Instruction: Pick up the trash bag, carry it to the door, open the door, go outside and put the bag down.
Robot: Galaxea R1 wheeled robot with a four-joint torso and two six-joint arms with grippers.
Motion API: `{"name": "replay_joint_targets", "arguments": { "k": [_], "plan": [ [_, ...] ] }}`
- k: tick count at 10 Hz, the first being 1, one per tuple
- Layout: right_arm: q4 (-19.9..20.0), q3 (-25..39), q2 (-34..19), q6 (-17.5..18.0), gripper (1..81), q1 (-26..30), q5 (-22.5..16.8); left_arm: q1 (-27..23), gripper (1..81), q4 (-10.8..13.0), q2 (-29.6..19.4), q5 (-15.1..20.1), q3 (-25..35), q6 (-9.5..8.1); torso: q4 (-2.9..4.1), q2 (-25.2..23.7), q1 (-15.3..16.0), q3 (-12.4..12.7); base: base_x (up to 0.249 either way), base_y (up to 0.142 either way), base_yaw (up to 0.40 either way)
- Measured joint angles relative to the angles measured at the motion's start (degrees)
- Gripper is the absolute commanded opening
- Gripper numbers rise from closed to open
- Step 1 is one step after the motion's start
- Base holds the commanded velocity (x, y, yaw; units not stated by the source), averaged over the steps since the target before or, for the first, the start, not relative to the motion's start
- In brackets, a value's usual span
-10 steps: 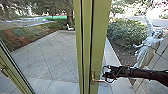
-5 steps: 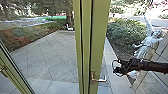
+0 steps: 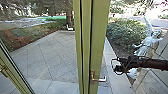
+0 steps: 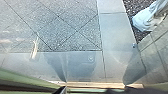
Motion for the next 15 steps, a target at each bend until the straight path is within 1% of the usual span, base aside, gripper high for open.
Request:
{"name": "replay_joint_targets", "arguments": {
  "k": [1, 2, 6, 7, 8, 10, 13, 15],
  "plan": [
    [-0.72, -0.55, 0.79, -0.63, 81.1, -0.04, -1.23, 0.00, 1.0, 0.00, 0.00, 0.00, 0.00, -0.02, 0.00, 0.00, -0.02, 0.00, 0.000, 0.000, 0.000],
    [-0.69, -1.38, 1.26, -0.71, 81.1, -0.04, -1.40, 0.00, 1.0, 0.00, 0.00, 0.01, 0.02, -0.02, 0.00, 0.00, -0.05, 0.00, 0.000, 0.000, 0.000],
    [0.41, -8.57, 4.74, -3.33, 81.1, 0.11, -1.93, 0.00, 1.0, -0.02, -0.20, 0.06, 0.05, -0.13, -0.02, -0.11, -0.29, 0.02, 0.000, 0.000, 0.000],
    [0.71, -10.08, 5.36, -3.99, 81.1, 0.22, -1.62, -0.02, 1.0, -0.02, -0.15, 0.06, 0.05, -0.13, -0.02, -0.11, -0.29, 0.02, 0.000, 0.000, 0.000],
    [0.77, -10.67, 5.36, -5.36, 81.1, 0.35, -0.80, 0.00, 1.0, -0.02, -0.20, 0.17, 0.05, -0.13, -0.02, -0.11, -0.26, 0.02, 0.000, 0.000, 0.000],
    [0.79, -13.30, 6.31, -6.23, 81.1, 0.51, -0.39, -0.02, 1.0, -0.02, -0.41, 0.15, 0.05, -0.13, -0.02, -0.09, -0.22, 0.02, 0.000, 0.000, 0.000],
    [1.84, -18.49, 8.05, -10.01, 81.1, 0.57, 0.96, 0.00, 1.0, -0.02, -0.43, 0.15, 0.05, -0.13, -0.02, -0.09, -0.24, 0.02, 0.000, 0.000, 0.000],
    [2.83, -23.04, 9.34, -13.23, 81.1, 0.82, 3.41, 0.00, 1.0, -0.05, -0.48, 0.17, 0.05, -0.16, -0.02, -0.11, -0.29, 0.02, 0.000, 0.000, 0.000]
  ]
}}
